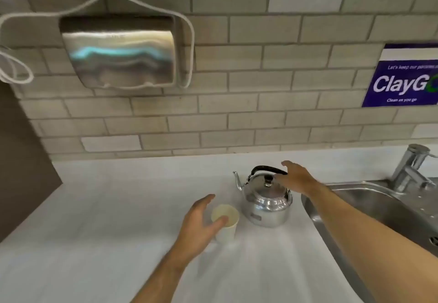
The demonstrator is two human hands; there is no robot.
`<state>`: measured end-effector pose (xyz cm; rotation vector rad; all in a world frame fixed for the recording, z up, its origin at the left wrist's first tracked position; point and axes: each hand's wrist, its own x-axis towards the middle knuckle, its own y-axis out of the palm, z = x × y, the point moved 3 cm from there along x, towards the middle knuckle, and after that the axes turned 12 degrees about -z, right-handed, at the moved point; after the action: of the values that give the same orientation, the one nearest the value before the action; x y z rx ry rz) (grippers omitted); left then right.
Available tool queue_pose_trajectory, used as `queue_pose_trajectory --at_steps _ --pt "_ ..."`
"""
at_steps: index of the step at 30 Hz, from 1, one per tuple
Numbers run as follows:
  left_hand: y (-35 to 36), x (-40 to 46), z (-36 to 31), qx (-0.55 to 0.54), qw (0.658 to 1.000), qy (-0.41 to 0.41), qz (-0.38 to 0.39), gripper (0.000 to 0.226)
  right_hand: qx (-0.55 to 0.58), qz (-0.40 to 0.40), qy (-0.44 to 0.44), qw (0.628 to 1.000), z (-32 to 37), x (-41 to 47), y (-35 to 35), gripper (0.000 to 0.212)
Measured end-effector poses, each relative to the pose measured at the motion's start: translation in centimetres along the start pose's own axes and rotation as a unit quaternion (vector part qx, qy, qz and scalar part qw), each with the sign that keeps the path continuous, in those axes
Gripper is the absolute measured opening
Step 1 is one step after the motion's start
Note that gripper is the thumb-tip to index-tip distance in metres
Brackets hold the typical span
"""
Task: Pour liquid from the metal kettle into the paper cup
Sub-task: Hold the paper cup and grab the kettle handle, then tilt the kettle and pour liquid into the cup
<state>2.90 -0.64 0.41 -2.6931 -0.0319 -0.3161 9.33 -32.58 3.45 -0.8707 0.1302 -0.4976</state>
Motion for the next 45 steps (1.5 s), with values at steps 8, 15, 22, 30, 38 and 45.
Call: queue_pose_trajectory --at_steps 8,15,22,30,38,45 --pt "4.1 -0.8 4.0 -0.065 0.991 -0.113 -0.023 0.061 0.136 -0.041 0.080 0.987 -2.0 3.9 3.1 0.050" --pt "4.5 -0.9 4.3 -0.115 0.983 -0.137 -0.032 0.057 0.281 -0.013 0.028 0.959 -0.1 2.6 1.4 0.021" --pt "4.4 -0.9 4.8 -0.110 0.985 -0.131 -0.018 0.058 0.337 -0.009 -0.026 0.941 1.6 -0.4 -0.8 0.006" --pt "4.4 -0.8 5.0 -0.120 0.985 -0.127 -0.006 0.061 0.264 0.058 -0.081 0.959 3.8 -2.2 -4.0 0.021" --pt "4.3 -0.7 5.0 -0.132 0.983 -0.128 -0.004 0.060 0.184 0.101 -0.124 0.970 5.2 -4.5 -4.8 0.006" --pt "4.3 -0.6 5.0 -0.133 0.983 -0.130 -0.002 0.056 0.157 0.115 -0.130 0.972 6.6 -5.4 -5.1 0.008"
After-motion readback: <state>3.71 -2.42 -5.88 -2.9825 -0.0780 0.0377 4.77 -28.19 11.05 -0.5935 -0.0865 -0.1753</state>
